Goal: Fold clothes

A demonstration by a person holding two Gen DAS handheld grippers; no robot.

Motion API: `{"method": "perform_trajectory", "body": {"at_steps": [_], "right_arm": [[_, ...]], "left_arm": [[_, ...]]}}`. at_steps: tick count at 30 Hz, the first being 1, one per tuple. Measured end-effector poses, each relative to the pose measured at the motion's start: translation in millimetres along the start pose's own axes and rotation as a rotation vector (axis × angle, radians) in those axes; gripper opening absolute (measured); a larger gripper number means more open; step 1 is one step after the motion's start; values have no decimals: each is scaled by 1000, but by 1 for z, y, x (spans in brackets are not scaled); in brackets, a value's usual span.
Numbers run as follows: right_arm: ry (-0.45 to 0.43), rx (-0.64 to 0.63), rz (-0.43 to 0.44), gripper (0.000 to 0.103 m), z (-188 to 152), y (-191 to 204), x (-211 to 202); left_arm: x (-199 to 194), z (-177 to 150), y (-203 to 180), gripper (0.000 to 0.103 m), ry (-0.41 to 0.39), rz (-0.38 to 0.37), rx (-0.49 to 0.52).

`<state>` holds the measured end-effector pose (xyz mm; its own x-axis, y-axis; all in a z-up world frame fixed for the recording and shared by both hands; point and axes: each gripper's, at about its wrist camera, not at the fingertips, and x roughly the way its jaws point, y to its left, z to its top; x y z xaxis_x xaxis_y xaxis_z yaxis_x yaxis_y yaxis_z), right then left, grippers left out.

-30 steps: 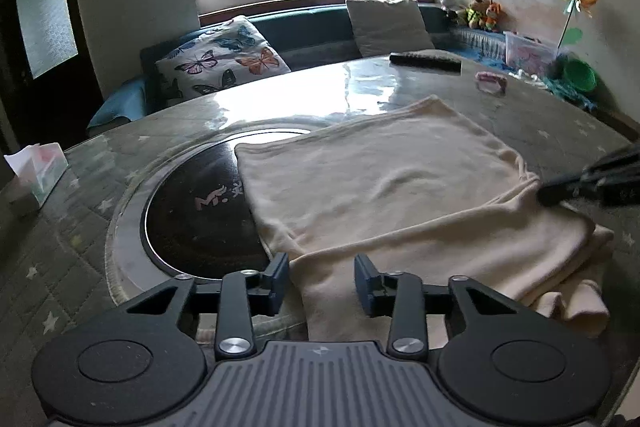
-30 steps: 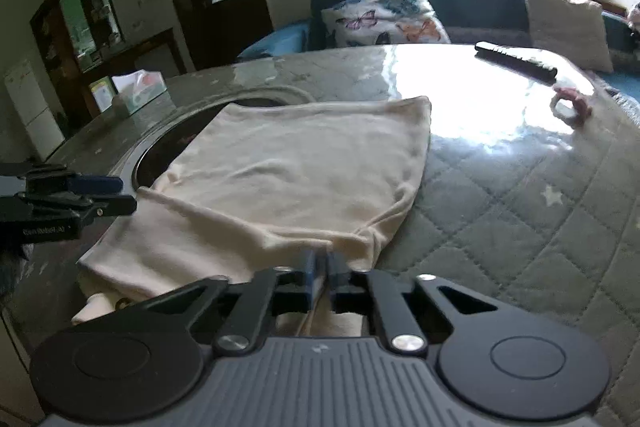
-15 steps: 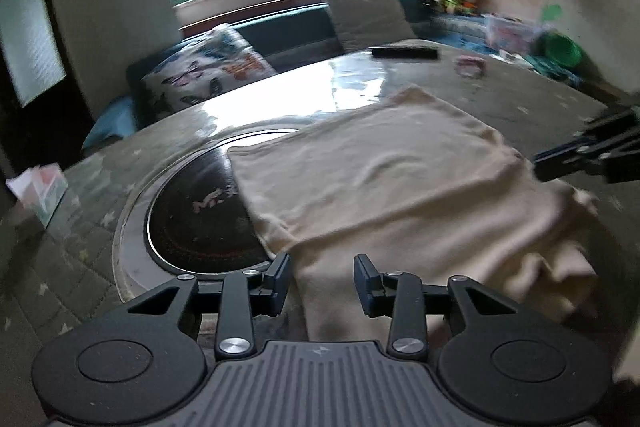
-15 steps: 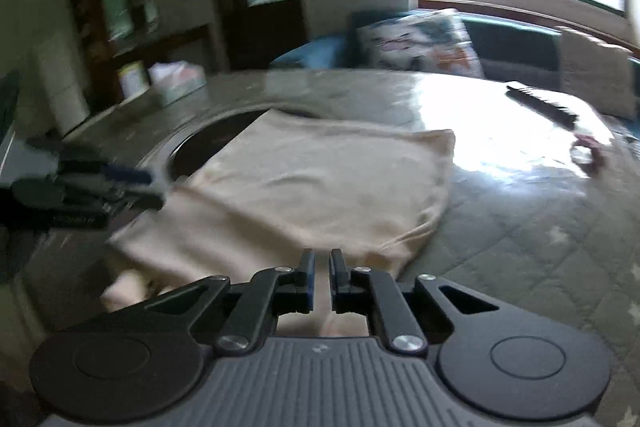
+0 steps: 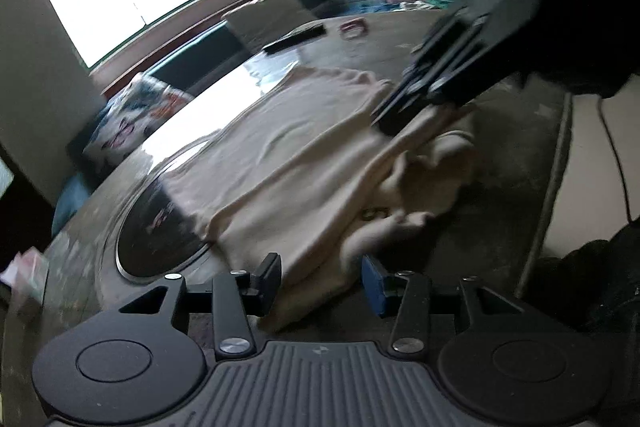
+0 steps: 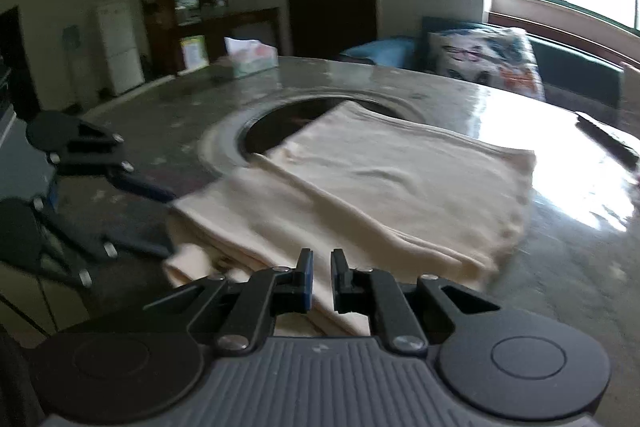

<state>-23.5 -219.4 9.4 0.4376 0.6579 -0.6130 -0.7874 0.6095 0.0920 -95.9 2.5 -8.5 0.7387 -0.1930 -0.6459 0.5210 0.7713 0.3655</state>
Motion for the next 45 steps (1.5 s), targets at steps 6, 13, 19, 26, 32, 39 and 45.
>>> {"method": "perform_trajectory", "body": {"at_steps": [6, 13, 19, 26, 32, 39, 45], "right_arm": [[53, -64, 42, 15, -4, 16, 14], [77, 30, 25, 17, -12, 0, 3], [47, 77, 10, 33, -12, -19, -17], [96, 55, 23, 38, -18, -28, -28], [64, -11, 40, 60, -9, -26, -53], [65, -216, 13, 62, -15, 2, -31], [105, -179, 10, 15, -9, -4, -9]], "left_arm": [[5, 1, -14, 52, -38, -26, 78], [16, 2, -19, 39, -77, -57, 93], [16, 11, 0, 15, -102, -97, -9], [20, 28, 25, 14, -115, -102, -136], [28, 36, 40, 14, -105, -120, -199], [35, 39, 50, 14, -90, -134, -229], [34, 34, 53, 18, -82, -153, -242]]}}
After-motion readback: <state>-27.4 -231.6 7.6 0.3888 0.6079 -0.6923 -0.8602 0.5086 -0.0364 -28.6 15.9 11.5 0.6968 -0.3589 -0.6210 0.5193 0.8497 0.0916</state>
